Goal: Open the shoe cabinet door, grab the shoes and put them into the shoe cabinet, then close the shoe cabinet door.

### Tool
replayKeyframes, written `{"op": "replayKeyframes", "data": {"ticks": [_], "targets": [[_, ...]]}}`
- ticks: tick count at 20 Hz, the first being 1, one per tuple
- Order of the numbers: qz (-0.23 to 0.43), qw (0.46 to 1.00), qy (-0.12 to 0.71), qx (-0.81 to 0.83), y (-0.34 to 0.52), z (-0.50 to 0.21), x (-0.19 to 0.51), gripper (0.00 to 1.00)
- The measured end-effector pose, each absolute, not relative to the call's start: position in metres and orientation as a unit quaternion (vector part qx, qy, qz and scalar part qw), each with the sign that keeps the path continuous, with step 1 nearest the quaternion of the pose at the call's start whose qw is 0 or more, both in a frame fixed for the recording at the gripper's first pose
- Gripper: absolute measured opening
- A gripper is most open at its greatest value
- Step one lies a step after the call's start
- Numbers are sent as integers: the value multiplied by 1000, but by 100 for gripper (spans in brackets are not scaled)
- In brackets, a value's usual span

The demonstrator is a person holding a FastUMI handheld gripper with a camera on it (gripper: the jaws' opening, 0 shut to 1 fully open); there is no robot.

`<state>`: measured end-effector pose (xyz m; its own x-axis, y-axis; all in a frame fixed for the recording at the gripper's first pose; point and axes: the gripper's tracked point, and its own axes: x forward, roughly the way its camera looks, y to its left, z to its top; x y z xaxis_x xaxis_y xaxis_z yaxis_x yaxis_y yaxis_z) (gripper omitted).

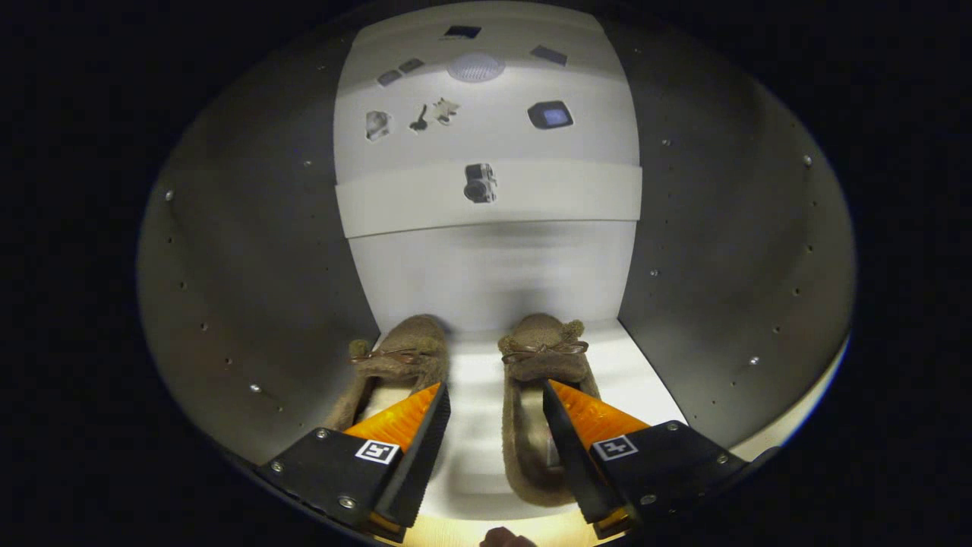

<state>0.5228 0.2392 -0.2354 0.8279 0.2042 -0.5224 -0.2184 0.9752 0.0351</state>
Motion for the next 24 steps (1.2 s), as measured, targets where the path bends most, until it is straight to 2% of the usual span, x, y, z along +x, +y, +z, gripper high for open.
{"op": "replayKeyframes", "data": {"ticks": [3,7,17,24], "targets": [[106,963,249,-9,240,-211,492,86],[102,970,222,-2,241,-182,438,93],[98,976,194,4,200,-153,307,93],[146,971,189,16,159,-145,219,93]]}}
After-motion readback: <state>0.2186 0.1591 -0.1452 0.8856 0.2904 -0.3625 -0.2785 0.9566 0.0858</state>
